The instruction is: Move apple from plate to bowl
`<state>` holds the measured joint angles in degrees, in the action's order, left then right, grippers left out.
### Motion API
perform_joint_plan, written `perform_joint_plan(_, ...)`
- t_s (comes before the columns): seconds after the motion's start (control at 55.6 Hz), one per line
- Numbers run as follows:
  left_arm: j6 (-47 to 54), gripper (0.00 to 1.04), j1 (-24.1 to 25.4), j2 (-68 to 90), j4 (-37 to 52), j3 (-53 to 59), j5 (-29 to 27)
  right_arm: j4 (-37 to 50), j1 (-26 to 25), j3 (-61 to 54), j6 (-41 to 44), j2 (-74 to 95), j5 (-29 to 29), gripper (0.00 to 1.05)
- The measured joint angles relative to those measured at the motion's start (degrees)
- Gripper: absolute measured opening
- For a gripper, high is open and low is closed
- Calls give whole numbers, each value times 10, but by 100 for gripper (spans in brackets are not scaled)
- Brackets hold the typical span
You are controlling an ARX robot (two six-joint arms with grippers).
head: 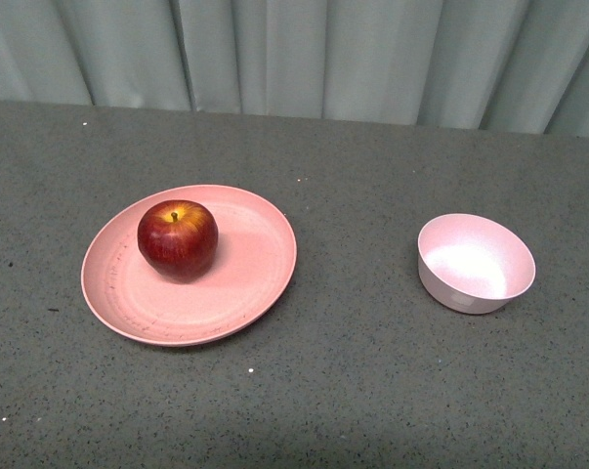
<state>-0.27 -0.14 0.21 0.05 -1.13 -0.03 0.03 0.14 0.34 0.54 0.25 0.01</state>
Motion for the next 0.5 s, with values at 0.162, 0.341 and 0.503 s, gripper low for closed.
perform_joint_plan(0.162, 0, 98, 0, 0, 0, 0, 0, 0, 0, 0, 0, 0, 0, 95)
perform_joint_plan(0.341, 0, 98, 0, 0, 0, 0, 0, 0, 0, 0, 0, 0, 0, 95)
perform_joint_plan(0.503, 0, 98, 0, 0, 0, 0, 0, 0, 0, 0, 0, 0, 0, 95)
